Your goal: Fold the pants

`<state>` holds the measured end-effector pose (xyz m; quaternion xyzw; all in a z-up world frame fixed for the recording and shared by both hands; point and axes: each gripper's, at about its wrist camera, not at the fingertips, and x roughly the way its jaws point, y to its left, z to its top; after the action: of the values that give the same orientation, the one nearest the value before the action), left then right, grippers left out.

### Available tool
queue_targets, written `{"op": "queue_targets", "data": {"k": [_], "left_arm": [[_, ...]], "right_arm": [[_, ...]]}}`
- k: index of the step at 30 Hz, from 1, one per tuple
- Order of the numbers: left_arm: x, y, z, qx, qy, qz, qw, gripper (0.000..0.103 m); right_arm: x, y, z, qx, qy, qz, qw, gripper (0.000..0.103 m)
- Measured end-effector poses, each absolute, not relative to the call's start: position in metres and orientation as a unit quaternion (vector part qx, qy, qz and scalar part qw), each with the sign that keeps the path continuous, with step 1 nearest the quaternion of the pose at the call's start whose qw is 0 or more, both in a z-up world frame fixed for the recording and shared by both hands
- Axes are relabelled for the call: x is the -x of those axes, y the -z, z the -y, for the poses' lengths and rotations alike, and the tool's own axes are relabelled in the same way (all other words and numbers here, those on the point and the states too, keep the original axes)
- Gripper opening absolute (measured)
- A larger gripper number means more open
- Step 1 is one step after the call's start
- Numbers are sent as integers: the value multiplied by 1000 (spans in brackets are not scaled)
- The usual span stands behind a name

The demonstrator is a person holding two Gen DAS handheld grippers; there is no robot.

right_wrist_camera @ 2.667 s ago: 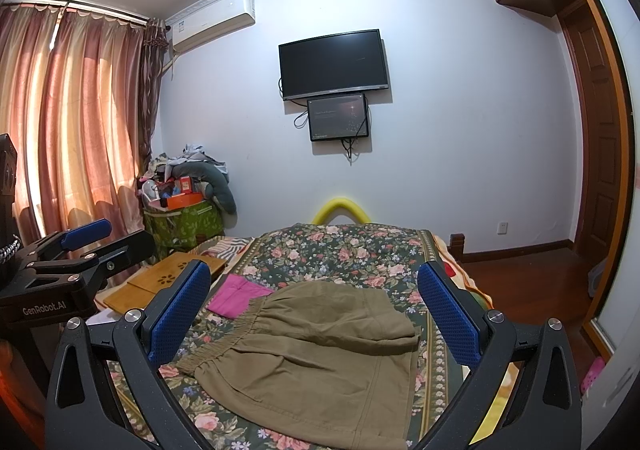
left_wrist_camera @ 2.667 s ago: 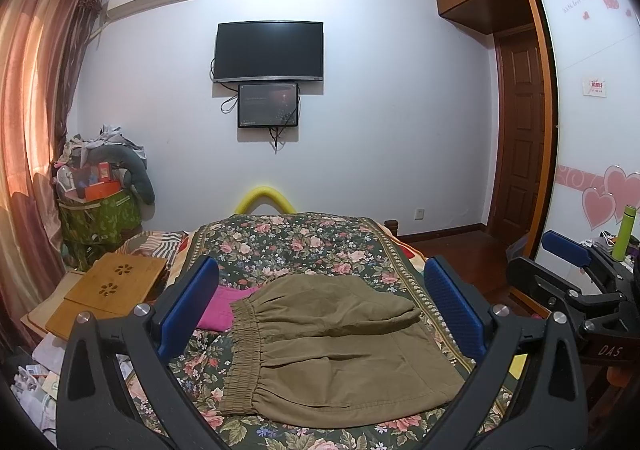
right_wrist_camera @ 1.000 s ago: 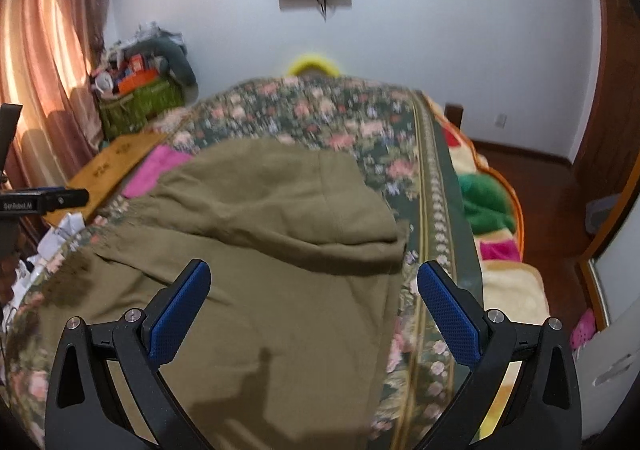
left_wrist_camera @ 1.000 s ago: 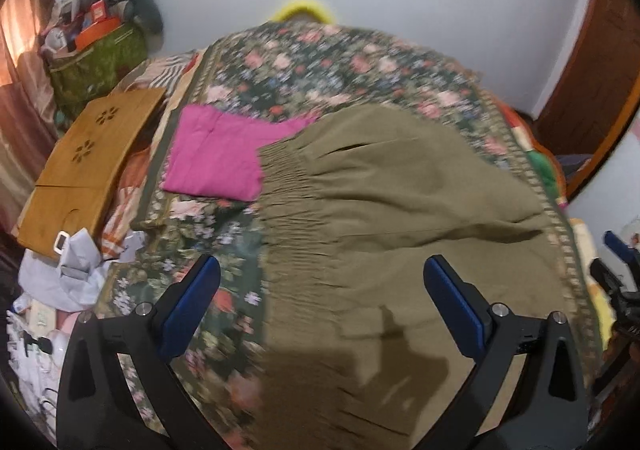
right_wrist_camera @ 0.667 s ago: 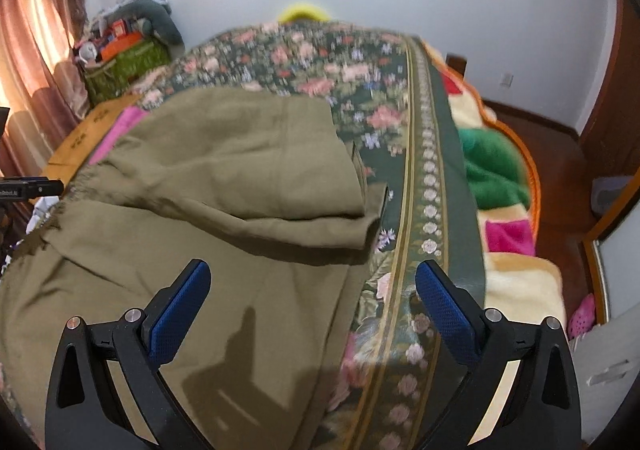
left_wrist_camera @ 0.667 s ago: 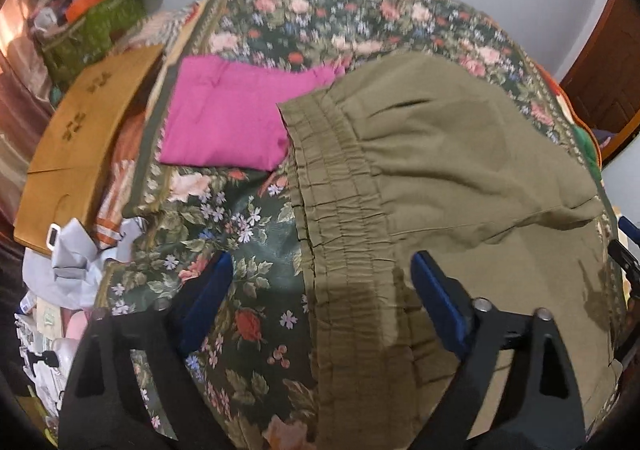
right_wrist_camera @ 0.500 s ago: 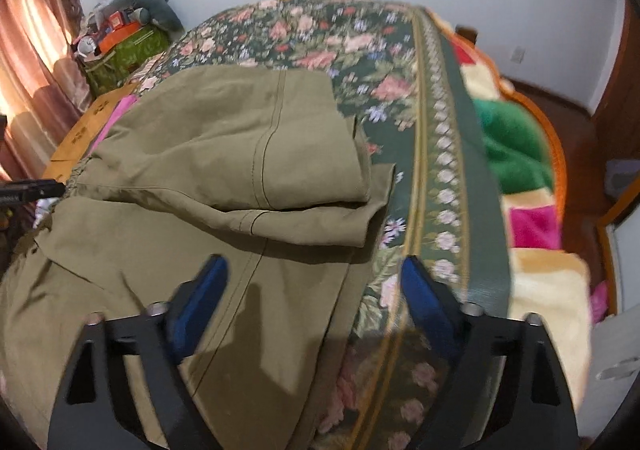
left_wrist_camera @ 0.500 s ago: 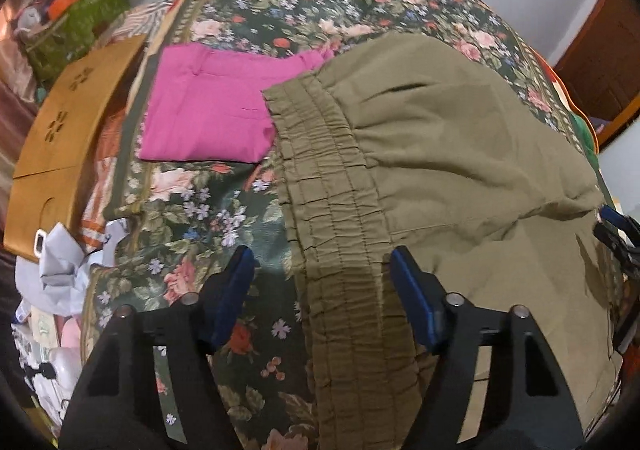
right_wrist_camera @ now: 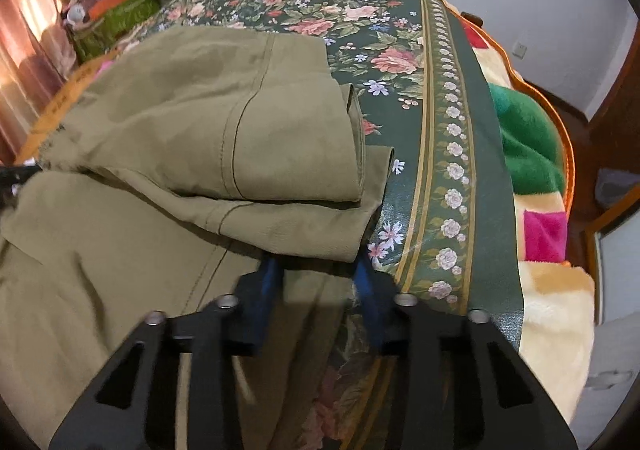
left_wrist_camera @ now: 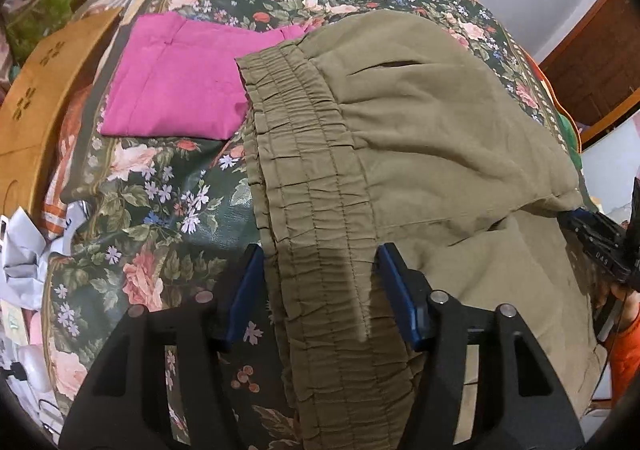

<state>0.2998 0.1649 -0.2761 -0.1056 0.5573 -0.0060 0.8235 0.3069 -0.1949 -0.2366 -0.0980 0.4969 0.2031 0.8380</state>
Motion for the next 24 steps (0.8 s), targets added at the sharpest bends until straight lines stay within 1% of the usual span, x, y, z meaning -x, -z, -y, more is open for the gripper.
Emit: {"op": "queue_targets", "data": {"k": [4,9,17,20,21,24], "left_arm": [[-296,276,-163,87,-13,-546,833,58],[-292,274,-163,65,-38,-536,841,58],[-290,275,-162,42,-43,-531,845,58],[-288,271,-160,34,-32,-532,845,58],[-287,268,-162,37,-29,-534,844,58],[-283,259,-167,43,-28,-532,845,58]], "right_arm": [[-309,237,193,112,-208,-499,834,13],[-300,238,185,155,-207,-496,829,9],[-293,238,187,134,-203,-509,826,7],[-293,234,189,119,-206,-514,824,9],[-293,231,191,109,-209,-518,822,12],[-291,219,198,84,-213,-516,826,12]]}}
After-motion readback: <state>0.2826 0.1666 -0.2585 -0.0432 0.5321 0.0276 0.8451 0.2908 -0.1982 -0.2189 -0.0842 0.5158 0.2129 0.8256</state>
